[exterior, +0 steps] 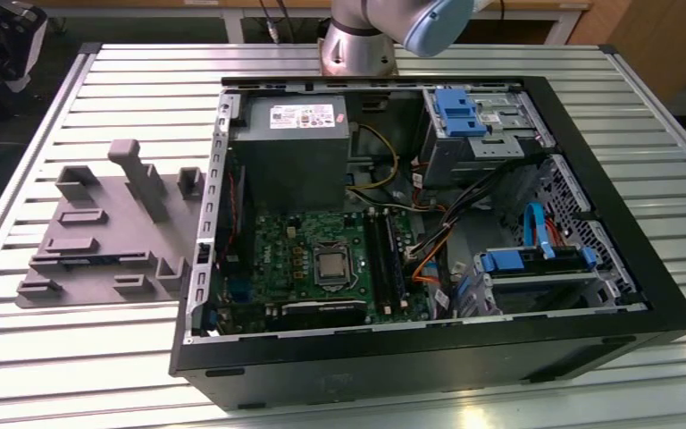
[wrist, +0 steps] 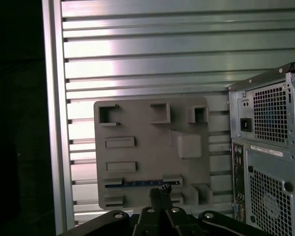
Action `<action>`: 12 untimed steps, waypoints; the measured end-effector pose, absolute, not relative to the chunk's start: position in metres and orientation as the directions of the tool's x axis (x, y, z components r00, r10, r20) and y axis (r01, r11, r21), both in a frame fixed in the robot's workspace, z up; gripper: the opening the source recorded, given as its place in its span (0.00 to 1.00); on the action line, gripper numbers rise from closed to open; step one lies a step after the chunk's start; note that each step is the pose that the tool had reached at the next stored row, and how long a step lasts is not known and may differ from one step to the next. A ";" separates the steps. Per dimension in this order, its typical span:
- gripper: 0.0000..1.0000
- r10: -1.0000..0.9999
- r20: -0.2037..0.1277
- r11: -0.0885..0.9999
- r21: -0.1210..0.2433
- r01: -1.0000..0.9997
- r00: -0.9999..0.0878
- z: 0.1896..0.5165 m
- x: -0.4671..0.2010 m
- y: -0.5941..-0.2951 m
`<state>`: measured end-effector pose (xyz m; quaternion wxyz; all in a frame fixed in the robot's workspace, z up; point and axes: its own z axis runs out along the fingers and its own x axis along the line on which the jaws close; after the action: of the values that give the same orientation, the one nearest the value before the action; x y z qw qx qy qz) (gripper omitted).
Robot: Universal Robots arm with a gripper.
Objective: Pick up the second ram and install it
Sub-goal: 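Reach for the second ram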
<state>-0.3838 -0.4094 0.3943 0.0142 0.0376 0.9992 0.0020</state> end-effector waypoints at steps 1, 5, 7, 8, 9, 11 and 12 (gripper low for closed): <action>0.11 0.075 -0.028 0.997 0.005 0.075 -0.997 0.394 -0.385 -0.409; 0.11 0.075 -0.028 0.997 0.005 0.075 -0.997 0.394 -0.391 -0.409; 0.11 0.075 -0.028 0.997 0.005 0.075 -0.997 0.394 -0.392 -0.409; 0.11 0.075 -0.028 0.997 0.005 0.075 -0.997 0.394 -0.392 -0.409; 0.11 0.075 -0.028 0.997 0.005 0.075 -0.997 0.394 -0.392 -0.409; 0.11 0.075 -0.028 0.997 0.005 0.075 -0.997 0.394 -0.392 -0.409; 0.11 0.075 -0.028 0.997 0.005 0.075 -0.997 0.394 -0.392 -0.409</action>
<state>-0.3924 -0.4094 0.3944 0.0141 0.0377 0.9992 0.0020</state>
